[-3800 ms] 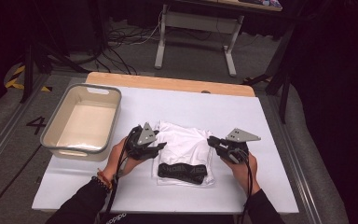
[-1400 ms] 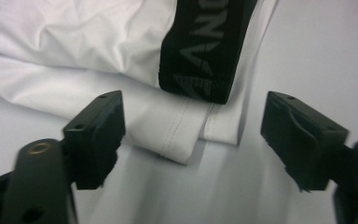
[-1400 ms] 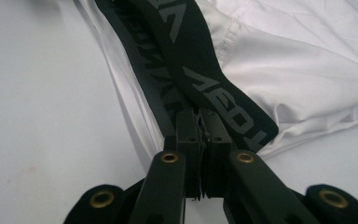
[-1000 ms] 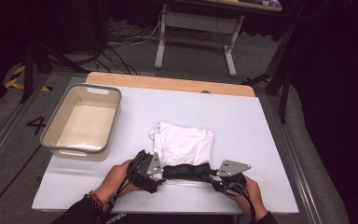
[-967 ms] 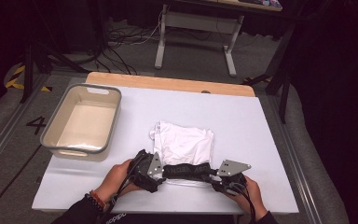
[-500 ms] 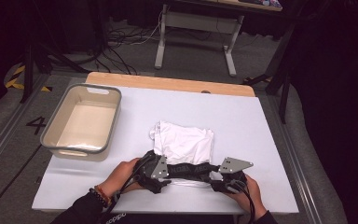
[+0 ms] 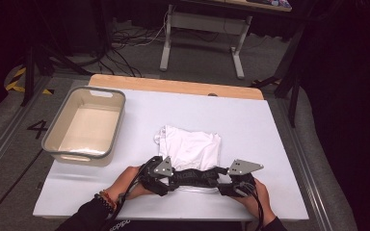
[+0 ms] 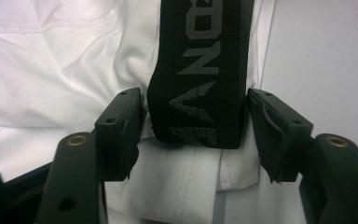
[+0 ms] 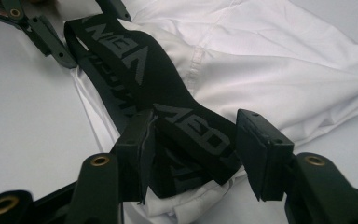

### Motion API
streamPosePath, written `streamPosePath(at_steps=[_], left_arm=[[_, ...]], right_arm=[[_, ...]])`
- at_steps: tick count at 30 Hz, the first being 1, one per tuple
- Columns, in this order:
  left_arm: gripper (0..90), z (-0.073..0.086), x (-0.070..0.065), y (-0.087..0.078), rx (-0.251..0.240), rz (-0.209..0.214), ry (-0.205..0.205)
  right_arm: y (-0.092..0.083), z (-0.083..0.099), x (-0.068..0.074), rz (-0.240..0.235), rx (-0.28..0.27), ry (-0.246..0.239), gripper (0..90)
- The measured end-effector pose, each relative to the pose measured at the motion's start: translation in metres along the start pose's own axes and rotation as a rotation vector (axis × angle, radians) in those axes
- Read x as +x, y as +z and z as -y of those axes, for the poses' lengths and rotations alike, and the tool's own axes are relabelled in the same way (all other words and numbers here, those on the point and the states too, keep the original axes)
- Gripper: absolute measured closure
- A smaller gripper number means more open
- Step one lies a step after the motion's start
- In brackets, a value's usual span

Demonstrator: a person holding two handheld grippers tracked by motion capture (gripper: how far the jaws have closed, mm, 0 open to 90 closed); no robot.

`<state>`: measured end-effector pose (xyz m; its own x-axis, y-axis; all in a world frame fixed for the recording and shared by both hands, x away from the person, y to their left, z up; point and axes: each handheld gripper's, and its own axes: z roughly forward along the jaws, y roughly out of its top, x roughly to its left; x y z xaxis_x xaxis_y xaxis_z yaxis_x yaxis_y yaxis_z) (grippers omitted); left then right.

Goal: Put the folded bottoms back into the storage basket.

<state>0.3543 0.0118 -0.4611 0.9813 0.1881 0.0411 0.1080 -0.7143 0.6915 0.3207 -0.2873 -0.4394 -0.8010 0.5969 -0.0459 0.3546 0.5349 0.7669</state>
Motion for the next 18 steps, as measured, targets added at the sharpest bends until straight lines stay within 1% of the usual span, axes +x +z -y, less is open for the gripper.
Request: streamPosePath(at_steps=[4,6,7,8,9,10,11,12,13,14,15,16,17,18], left_arm=[[49.1,0.000,-0.002,-0.001,0.002,0.003,0.014],[50.5,0.000,-0.002,-0.002,0.008,0.001,0.018],[52.6,-0.001,-0.003,-0.002,0.018,-0.004,0.024],[52.6,-0.002,-0.004,-0.002,0.022,-0.009,0.030],[54.3,-0.004,-0.005,-0.002,0.033,-0.013,0.046],[54.5,-0.004,-0.005,-0.002,0.033,-0.013,0.046],[54.5,-0.004,-0.004,-0.002,0.033,-0.012,0.046],[55.1,-0.004,-0.004,-0.002,0.035,-0.012,0.050],[55.4,-0.005,-0.004,-0.002,0.040,-0.012,0.051],[55.9,-0.005,-0.004,-0.003,0.046,-0.012,0.051],[56.4,-0.007,-0.004,-0.003,0.053,-0.014,0.055],[56.6,-0.008,-0.005,-0.003,0.064,-0.014,0.053],[57.1,-0.009,-0.005,-0.003,0.067,-0.015,0.055],[58.1,-0.010,-0.005,-0.003,0.073,-0.019,0.061]], right_arm=[[-0.003,-0.001,-0.006,0.012,-0.017,0.017,48.4],[-0.005,-0.003,-0.009,0.016,-0.026,0.022,48.6],[-0.007,-0.005,-0.013,0.031,-0.040,0.030,48.5],[-0.007,-0.005,-0.013,0.031,-0.040,0.030,48.5],[-0.009,-0.008,-0.018,0.044,-0.057,0.043,48.0],[-0.009,-0.008,-0.018,0.044,-0.057,0.043,48.0],[-0.010,-0.009,-0.022,0.061,-0.065,0.048,47.3],[-0.011,-0.012,-0.027,0.086,-0.076,0.056,45.8],[-0.012,-0.014,-0.030,0.098,-0.083,0.064,45.4],[-0.013,-0.016,-0.036,0.104,-0.096,0.085,44.8],[-0.012,-0.018,-0.043,0.108,-0.105,0.108,43.4],[-0.011,-0.021,-0.050,0.124,-0.109,0.123,41.9],[-0.008,-0.023,-0.059,0.153,-0.115,0.141,41.6],[-0.005,-0.025,-0.066,0.168,-0.117,0.156,40.1]])
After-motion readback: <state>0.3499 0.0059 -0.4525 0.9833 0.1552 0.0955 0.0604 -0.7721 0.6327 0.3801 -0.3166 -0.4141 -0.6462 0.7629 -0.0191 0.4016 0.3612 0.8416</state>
